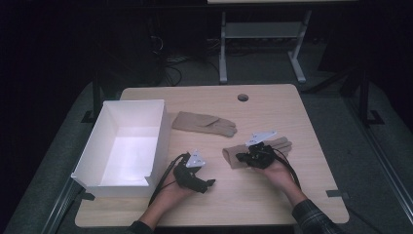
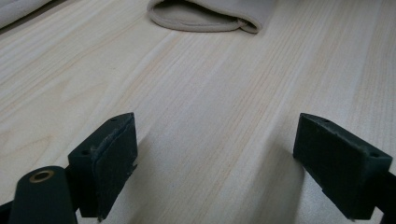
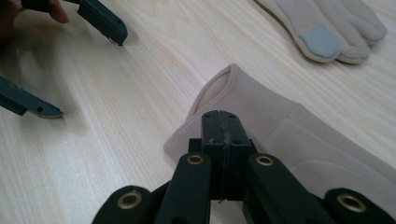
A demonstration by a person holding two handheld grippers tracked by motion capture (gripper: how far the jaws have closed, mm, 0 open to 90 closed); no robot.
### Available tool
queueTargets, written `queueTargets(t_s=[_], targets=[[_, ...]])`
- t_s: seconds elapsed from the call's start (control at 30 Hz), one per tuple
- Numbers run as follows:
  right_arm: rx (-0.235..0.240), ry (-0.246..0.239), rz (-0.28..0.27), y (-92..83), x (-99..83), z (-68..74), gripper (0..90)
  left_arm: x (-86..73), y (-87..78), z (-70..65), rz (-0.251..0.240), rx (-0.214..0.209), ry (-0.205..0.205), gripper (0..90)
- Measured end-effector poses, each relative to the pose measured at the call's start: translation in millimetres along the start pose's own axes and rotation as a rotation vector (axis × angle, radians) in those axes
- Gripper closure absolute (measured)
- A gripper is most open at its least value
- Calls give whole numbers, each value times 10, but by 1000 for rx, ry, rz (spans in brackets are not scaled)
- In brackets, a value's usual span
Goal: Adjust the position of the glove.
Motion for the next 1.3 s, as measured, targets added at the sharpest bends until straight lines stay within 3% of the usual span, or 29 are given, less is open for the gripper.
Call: queueTargets(t_s=[0.23,0.47,0.83,1.3], targets=[[5,0,45,138,-75,-16,900,-1,1,-5,0,-2,-7,130],[8,19,53,83,-107,-27,900,-1,2,-5,0,-2,-7,130],[-1,13,76,-140,-226,-40,899,-1,2,-6,0,-1,-7,130],[-25,48,106,-570,-473,-29,899,-4,5,-8,-4,-2,-11,130]])
Point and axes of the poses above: each handheld gripper's, and its own axes: y roughly forward along the jaws, x roughly out of its top, z roughly to its left, the point moved 2 cm from there along y, roughly forward along the jaws, and after that the axes turned 12 degrees about -z, right-handed, at the moved point
